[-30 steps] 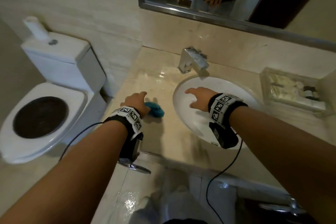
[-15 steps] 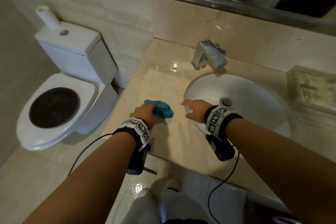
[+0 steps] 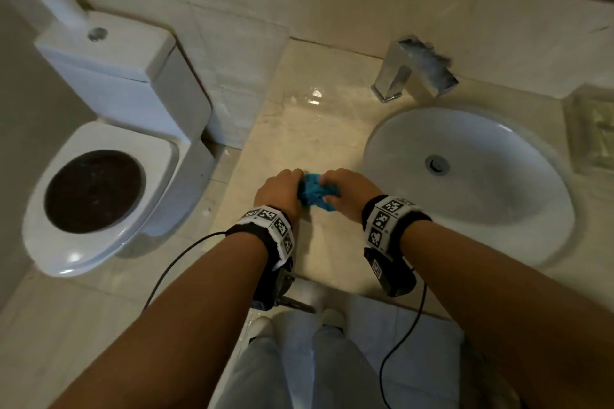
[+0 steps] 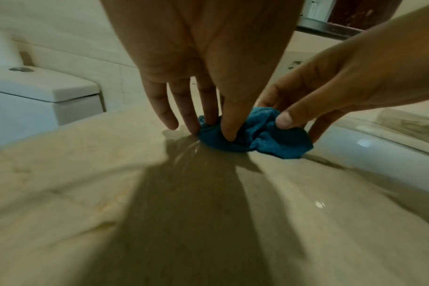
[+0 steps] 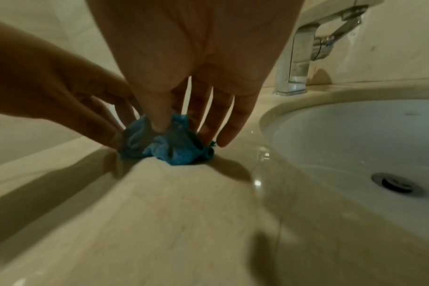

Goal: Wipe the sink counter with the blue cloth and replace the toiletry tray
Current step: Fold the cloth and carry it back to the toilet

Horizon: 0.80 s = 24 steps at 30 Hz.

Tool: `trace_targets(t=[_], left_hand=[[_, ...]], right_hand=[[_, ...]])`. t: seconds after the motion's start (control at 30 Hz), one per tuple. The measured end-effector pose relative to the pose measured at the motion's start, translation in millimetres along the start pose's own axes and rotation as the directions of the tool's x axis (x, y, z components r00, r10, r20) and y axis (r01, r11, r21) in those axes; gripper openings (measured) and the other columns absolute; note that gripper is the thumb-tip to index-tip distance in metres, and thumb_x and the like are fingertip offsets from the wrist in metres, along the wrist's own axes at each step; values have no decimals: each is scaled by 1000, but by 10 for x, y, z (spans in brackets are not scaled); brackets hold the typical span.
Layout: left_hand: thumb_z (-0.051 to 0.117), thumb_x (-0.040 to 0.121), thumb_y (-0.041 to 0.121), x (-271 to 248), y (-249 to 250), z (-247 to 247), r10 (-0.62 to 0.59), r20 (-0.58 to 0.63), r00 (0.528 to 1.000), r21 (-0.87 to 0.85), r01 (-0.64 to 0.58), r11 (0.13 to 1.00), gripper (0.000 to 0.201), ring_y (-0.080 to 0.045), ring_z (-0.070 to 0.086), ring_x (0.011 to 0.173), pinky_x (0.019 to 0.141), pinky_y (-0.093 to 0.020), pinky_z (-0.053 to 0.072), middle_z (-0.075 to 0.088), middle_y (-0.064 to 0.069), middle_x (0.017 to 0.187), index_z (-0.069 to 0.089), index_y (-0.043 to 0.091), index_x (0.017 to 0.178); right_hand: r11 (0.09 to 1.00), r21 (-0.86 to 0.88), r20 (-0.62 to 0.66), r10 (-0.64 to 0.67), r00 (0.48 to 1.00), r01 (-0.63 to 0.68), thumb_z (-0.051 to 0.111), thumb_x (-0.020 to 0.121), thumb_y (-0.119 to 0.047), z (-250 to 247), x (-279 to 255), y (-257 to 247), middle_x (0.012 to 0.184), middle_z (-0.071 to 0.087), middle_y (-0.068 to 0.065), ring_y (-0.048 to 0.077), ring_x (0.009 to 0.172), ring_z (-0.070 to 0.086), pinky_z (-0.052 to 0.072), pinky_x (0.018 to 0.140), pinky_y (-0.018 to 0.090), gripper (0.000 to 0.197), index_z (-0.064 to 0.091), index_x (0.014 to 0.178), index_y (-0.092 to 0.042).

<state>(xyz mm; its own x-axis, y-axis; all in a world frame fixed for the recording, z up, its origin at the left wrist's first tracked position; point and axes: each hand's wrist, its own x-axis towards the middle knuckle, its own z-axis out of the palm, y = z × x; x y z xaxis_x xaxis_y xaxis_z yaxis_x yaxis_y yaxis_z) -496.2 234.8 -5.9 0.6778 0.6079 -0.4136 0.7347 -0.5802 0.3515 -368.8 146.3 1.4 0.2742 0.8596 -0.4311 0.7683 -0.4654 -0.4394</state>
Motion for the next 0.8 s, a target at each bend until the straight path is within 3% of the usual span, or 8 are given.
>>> trace_targets(t=[0.07,0.17,0.33,0.47,0.63,0.8], left_hand=[[61,85,18,-38,-17,30,44,-14,999,32,-44,999,31,-33,54,104,84,-38,44,55,-13,115,51,11,114],[63,84,16,-65,-33,11,90,28,996,18,-91,996,31,-32,56,104,83,-36,44,58,-14,114,54,10,113],[65,83,17,-129,-73,-59,84,146,986,10,-87,996,28,-28,60,102,83,-35,50,64,-9,113,58,19,110],[57,88,16,-228,-26,-249,105,78,991,27,-108,994,28,-27,58,106,86,-34,48,62,-8,116,59,23,115],[60,85,21,-398,30,-734,113,-73,991,29,-111,993,20,-27,55,103,83,-35,46,58,-8,112,64,20,105],[56,85,12,-691,-68,-1100,72,-142,987,22,-69,997,23,-31,49,107,85,-40,43,53,-10,113,56,17,107]], right_hand=[[998,45,-24,43,999,-42,64,83,-20,87,-31,-12,114,60,10,27,103,56,42,88,32,28,56,109,-15],[992,84,-4,95,995,-94,67,81,-19,94,-96,-12,112,62,9,26,100,58,43,84,29,30,58,109,-14],[997,-38,94,72,993,-68,61,86,-22,-52,-232,-67,113,63,9,26,103,58,42,85,28,27,61,111,-13],[994,-81,39,72,997,-68,55,89,-23,-263,-320,-175,106,64,5,22,99,57,43,85,29,17,64,102,-18],[1000,15,-103,-21,994,23,57,86,-15,-657,-355,-415,79,56,-7,14,84,52,38,74,23,10,66,91,-12],[976,49,-157,-204,966,214,57,86,-12,-959,-249,-882,87,60,0,13,79,51,38,63,16,8,65,89,-10]])
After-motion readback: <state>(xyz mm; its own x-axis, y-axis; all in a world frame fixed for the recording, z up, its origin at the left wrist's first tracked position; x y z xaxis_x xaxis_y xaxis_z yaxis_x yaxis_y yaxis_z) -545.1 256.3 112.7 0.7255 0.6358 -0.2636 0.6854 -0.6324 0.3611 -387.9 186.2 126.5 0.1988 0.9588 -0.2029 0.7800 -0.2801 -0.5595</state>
